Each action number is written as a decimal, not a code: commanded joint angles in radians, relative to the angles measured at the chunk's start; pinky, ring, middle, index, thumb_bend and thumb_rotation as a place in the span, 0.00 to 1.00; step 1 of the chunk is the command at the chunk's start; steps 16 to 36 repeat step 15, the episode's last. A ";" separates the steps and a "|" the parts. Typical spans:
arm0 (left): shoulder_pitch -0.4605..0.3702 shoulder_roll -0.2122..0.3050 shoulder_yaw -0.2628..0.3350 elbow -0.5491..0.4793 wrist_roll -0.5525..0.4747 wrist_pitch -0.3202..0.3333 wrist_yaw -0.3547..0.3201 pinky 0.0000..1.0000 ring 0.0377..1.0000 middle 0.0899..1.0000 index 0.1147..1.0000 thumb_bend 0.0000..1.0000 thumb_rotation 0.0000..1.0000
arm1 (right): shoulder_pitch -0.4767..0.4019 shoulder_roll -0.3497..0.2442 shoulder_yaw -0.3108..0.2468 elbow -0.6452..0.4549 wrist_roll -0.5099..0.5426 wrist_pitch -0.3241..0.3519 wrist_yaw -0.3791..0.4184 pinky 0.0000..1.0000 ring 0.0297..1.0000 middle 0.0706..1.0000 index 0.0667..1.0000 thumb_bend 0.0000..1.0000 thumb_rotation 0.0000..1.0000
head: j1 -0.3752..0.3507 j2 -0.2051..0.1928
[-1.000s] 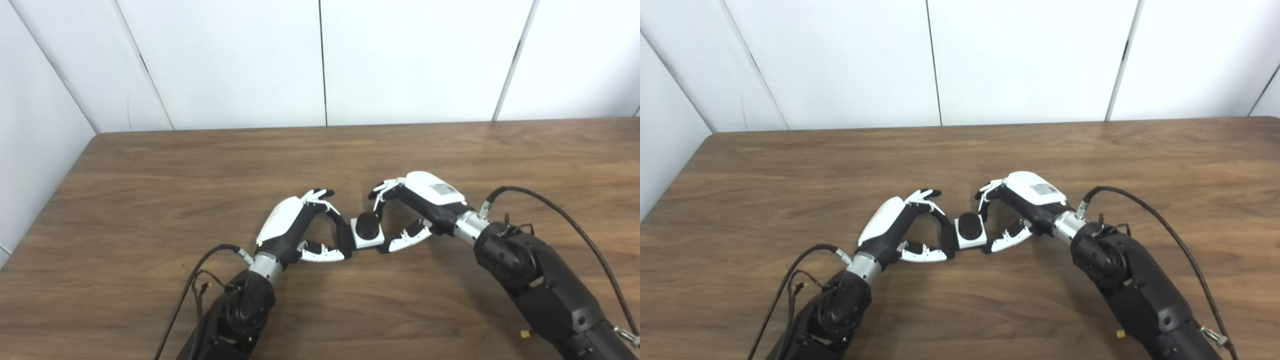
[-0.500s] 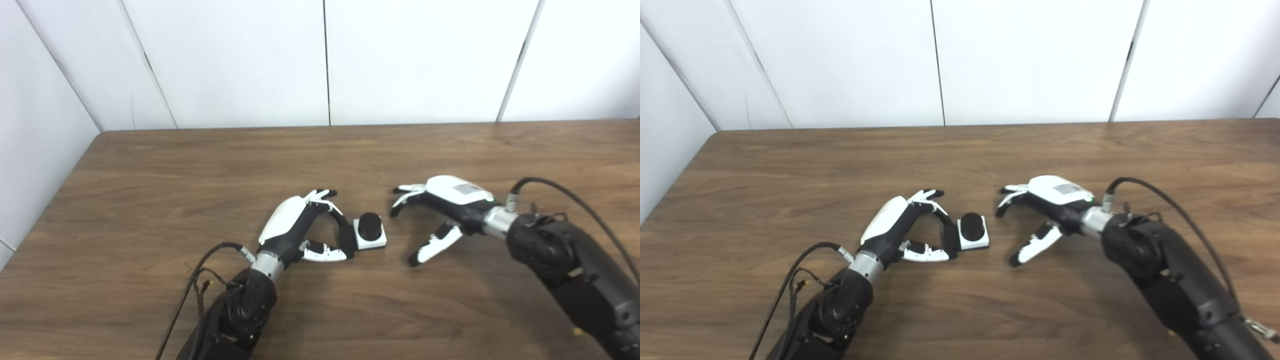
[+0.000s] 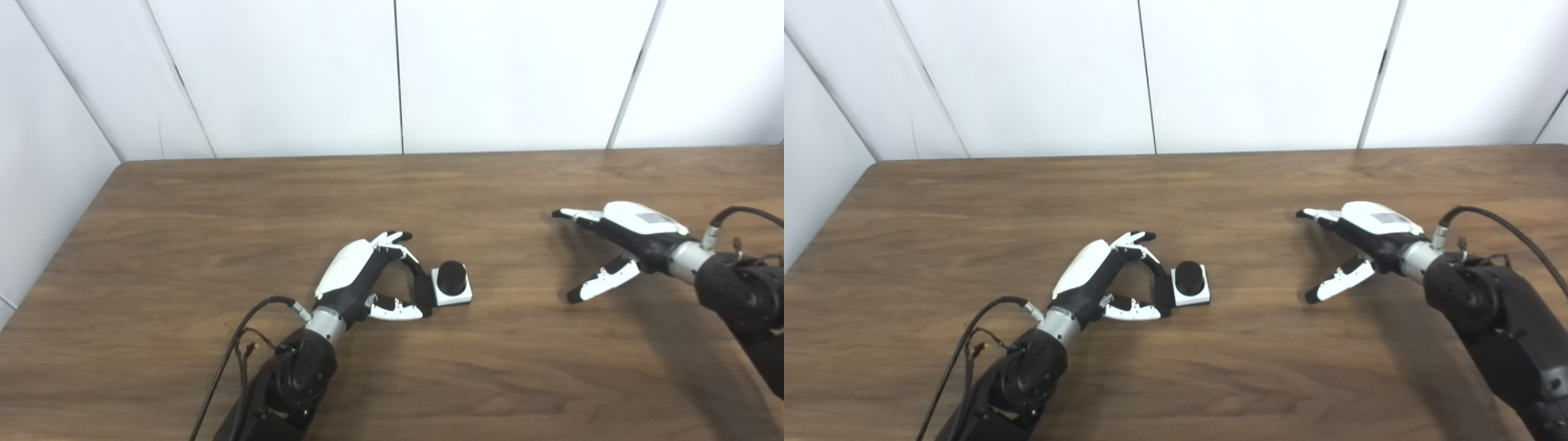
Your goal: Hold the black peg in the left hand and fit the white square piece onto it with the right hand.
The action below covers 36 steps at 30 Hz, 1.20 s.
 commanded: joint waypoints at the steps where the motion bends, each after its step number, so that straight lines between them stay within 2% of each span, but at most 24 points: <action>1: 0.006 0.023 -0.010 0.030 0.024 0.022 -0.031 0.93 0.97 0.92 0.43 0.52 0.08 | -0.024 -0.018 -0.042 -0.020 0.011 -0.004 -0.050 0.79 0.90 0.91 0.90 0.92 0.51 | 0.000 0.000; 6: 0.007 0.024 -0.009 0.034 0.021 0.020 -0.031 0.93 0.97 0.92 0.43 0.52 0.08 | 0.011 0.053 -0.136 -0.124 0.054 0.024 -0.145 0.67 0.83 0.87 0.85 0.87 0.44 | -0.006 -0.005; 10: 0.004 0.023 -0.006 0.045 0.012 0.008 -0.029 0.92 0.97 0.92 0.43 0.52 0.08 | 0.038 0.112 -0.175 -0.199 0.075 0.014 -0.209 0.68 0.83 0.85 0.83 0.83 0.39 | -0.010 -0.008; 13: -0.002 0.027 -0.009 0.044 0.019 0.016 -0.036 0.91 0.96 0.91 0.43 0.52 0.09 | 0.051 0.134 -0.175 -0.240 0.067 0.016 -0.220 0.69 0.83 0.85 0.83 0.82 0.41 | -0.015 -0.015; 14: -0.003 0.028 -0.010 0.044 0.022 0.019 -0.037 0.89 0.96 0.91 0.55 0.69 0.22 | 0.054 0.138 -0.174 -0.246 0.065 0.016 -0.221 0.68 0.82 0.85 0.82 0.82 0.41 | -0.015 -0.015; 15: -0.007 0.032 -0.012 0.042 0.027 0.027 -0.043 0.89 0.96 0.91 0.59 0.76 0.27 | 0.060 0.143 -0.172 -0.260 0.063 0.023 -0.216 0.68 0.82 0.85 0.82 0.82 0.42 | -0.019 -0.020; 36: -0.007 0.032 -0.012 0.042 0.027 0.027 -0.043 0.89 0.96 0.91 0.59 0.76 0.27 | 0.060 0.143 -0.172 -0.260 0.063 0.023 -0.216 0.68 0.82 0.85 0.82 0.82 0.42 | -0.019 -0.020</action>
